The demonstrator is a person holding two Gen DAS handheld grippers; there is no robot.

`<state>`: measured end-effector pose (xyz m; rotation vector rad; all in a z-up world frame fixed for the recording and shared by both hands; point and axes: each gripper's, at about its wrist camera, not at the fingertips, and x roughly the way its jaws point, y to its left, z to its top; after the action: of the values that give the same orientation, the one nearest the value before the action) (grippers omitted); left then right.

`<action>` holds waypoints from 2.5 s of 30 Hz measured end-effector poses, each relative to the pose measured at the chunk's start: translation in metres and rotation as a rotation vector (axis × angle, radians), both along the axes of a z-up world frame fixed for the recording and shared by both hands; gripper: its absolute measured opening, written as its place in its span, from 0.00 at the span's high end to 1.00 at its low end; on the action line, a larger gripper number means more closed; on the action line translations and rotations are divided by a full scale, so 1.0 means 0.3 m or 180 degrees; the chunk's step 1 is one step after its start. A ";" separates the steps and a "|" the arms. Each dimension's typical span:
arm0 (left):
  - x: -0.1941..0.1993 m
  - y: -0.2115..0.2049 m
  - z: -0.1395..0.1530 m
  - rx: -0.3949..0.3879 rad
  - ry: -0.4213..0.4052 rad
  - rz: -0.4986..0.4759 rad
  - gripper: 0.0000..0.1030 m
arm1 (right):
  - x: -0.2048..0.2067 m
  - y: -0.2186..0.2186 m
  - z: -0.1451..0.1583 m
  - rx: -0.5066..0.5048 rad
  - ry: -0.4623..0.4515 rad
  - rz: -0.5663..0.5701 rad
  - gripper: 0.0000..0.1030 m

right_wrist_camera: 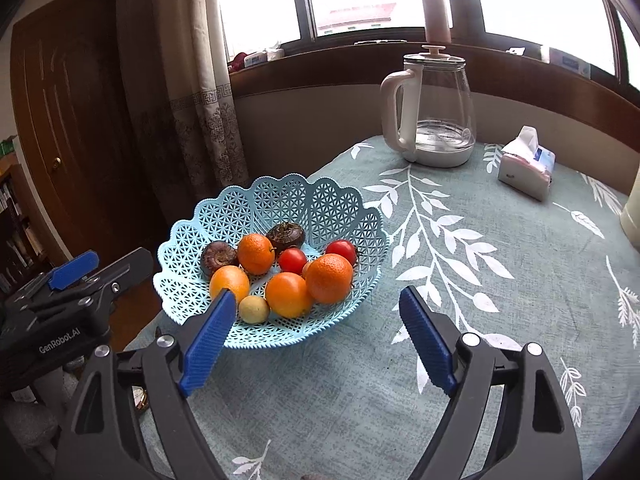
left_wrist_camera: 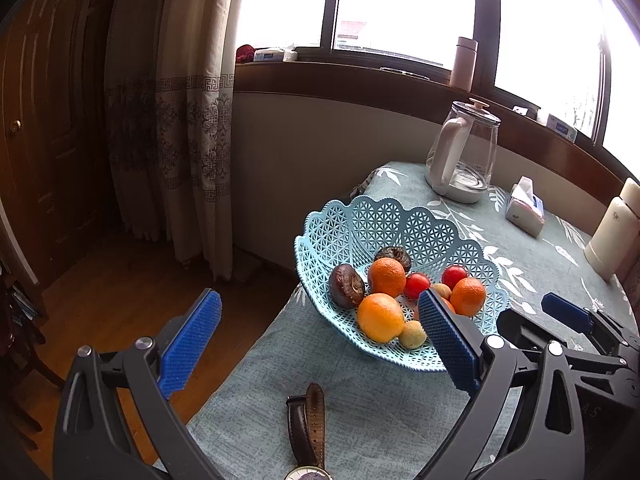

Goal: Organize fruits

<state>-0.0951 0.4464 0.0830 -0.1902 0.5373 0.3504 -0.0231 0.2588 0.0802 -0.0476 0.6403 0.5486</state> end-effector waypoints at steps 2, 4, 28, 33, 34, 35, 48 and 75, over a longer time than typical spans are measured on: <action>-0.002 -0.006 0.003 0.0035 -0.0007 0.0002 0.03 | -0.017 -0.003 0.006 -0.0028 -0.0067 0.0013 0.10; -0.003 -0.017 0.006 0.0095 -0.0011 0.0006 0.03 | -0.027 -0.009 0.011 -0.0022 -0.0084 0.0035 0.08; -0.015 -0.074 0.012 0.0715 0.0035 0.0130 0.03 | -0.056 0.003 0.015 -0.0410 -0.0299 -0.0111 0.05; -0.011 -0.075 0.008 0.0732 0.0052 0.0135 0.03 | -0.063 0.008 0.018 -0.0438 -0.0348 -0.0110 0.05; -0.011 -0.074 0.007 0.0736 0.0056 0.0140 0.03 | -0.063 0.009 0.019 -0.0446 -0.0357 -0.0111 0.05; -0.011 -0.073 0.006 0.0739 0.0059 0.0144 0.03 | -0.063 0.010 0.019 -0.0456 -0.0367 -0.0117 0.05; -0.003 -0.081 -0.007 0.0817 0.0098 0.0142 0.03 | -0.079 0.031 0.018 -0.0531 -0.0430 -0.0059 0.05; 0.010 -0.084 -0.022 0.0812 0.0155 0.0113 0.03 | -0.073 0.048 0.011 -0.0545 -0.0426 -0.0037 0.05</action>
<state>-0.0921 0.4213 0.0765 0.0554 0.5326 0.4554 -0.0449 0.2733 0.0835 -0.2396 0.5552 0.4742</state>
